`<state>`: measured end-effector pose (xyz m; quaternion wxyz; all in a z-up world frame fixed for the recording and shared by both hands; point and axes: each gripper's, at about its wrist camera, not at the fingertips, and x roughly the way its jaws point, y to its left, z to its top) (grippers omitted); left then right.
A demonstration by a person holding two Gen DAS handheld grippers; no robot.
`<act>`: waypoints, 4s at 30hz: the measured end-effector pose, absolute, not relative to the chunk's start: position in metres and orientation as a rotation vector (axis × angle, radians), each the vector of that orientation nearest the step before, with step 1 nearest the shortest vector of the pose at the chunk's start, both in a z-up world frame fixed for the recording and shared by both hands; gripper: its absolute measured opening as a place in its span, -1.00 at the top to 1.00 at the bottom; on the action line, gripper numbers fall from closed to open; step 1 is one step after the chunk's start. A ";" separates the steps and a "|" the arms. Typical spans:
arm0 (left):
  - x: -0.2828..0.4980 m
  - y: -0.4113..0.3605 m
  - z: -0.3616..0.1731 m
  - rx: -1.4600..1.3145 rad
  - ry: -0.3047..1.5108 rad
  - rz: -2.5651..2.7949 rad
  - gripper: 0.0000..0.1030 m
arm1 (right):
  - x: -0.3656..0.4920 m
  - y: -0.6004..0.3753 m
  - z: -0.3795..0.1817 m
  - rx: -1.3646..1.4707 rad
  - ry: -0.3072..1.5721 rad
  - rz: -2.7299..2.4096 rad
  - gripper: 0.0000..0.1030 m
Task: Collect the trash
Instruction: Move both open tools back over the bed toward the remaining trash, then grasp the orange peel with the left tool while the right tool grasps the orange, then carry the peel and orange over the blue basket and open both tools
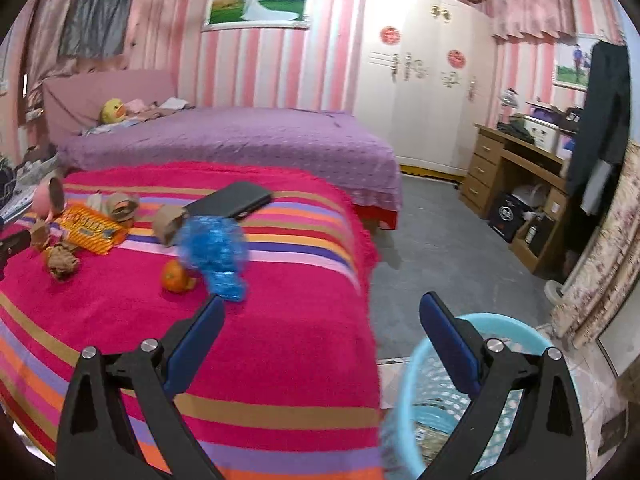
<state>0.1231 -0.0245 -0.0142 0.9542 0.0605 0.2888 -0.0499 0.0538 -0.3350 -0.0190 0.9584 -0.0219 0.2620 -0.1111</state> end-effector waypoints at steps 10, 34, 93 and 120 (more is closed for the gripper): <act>0.152 0.017 -0.043 0.148 0.664 -0.066 -0.89 | 0.092 -0.285 -0.039 -0.088 0.584 -0.150 -0.86; 0.187 0.002 -0.076 0.098 0.813 -0.238 0.47 | 0.140 -0.238 -0.062 -0.037 0.710 -0.048 -0.55; 0.049 -0.234 0.012 0.161 0.508 -0.359 0.48 | -0.015 -0.468 0.001 0.077 0.544 -0.234 0.52; 0.034 -0.428 -0.068 0.231 0.635 -0.618 0.43 | -0.065 -0.583 -0.037 0.187 0.574 -0.423 0.52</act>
